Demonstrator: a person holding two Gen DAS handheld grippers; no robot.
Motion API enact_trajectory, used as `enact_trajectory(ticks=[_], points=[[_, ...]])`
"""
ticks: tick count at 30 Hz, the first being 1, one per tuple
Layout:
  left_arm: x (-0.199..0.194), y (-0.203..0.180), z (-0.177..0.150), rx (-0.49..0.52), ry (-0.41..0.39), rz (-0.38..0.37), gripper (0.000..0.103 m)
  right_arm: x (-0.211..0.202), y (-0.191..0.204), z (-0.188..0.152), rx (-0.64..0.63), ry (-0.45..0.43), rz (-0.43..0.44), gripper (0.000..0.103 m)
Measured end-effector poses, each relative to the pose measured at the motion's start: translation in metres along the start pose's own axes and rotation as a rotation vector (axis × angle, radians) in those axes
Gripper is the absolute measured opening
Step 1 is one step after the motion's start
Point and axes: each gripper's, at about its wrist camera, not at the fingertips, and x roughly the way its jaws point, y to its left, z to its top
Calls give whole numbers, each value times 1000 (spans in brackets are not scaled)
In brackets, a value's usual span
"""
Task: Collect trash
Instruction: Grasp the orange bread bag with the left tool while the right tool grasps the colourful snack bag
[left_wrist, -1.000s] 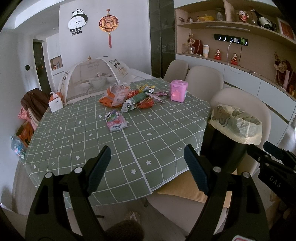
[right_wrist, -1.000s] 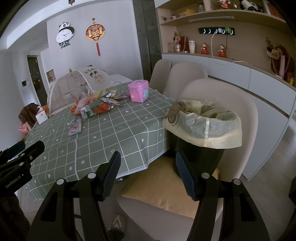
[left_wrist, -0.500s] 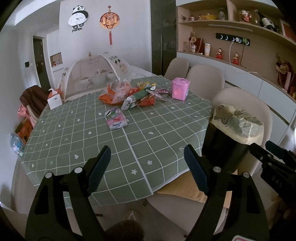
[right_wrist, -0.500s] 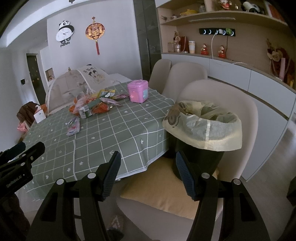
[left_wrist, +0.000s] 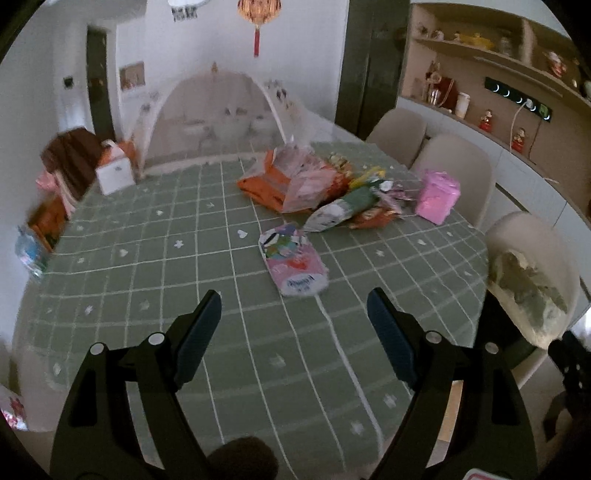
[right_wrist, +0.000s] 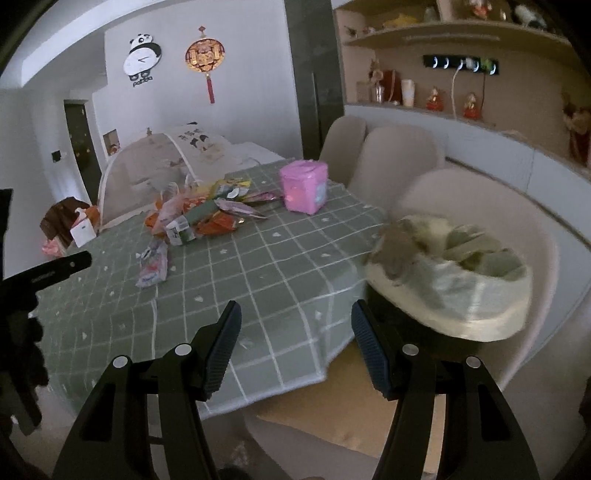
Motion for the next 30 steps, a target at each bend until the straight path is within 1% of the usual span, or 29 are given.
enact_trajectory(ticks=[2,4,7,9,11,14,15,17,18,19,21,22,25,27,28,29,30], points=[[20,12,12,-16,30,-35,82,16,5,3,30,9,23,59],[47,30,28,-40,65,-93,84,35,13,8,43,25,39,59],[80,48,50,-45,88,-97,84,66,30,20,17,80,25,59],[104,60,67,-48,120,-116,84,83,44,31,-44,125,-1,59],[123,70,83,-53,136,-141,84,98,57,41,-82,145,-15,59],[153,84,115,-33,122,-176,83,123,76,58,-111,190,-68,59],[167,89,128,-12,122,-204,82,132,84,64,-127,205,-89,59],[188,95,148,39,112,-253,77,141,92,69,-144,212,-106,59],[196,97,156,70,105,-266,76,146,97,72,-152,221,-118,59],[210,99,167,126,98,-277,73,149,100,74,-153,228,-129,59],[231,100,180,197,109,-304,70,157,103,77,-138,249,-150,59],[244,101,185,226,129,-330,68,160,103,77,-129,255,-151,59],[277,98,190,250,196,-365,60,173,104,81,-94,296,-171,59],[290,96,190,248,245,-373,57,183,106,85,-82,320,-170,59],[296,94,189,242,265,-373,43,187,109,88,-80,324,-155,59],[296,93,188,239,265,-370,38,190,114,90,-79,319,-118,59],[294,94,188,232,256,-375,37,192,119,92,-79,320,-87,59]])
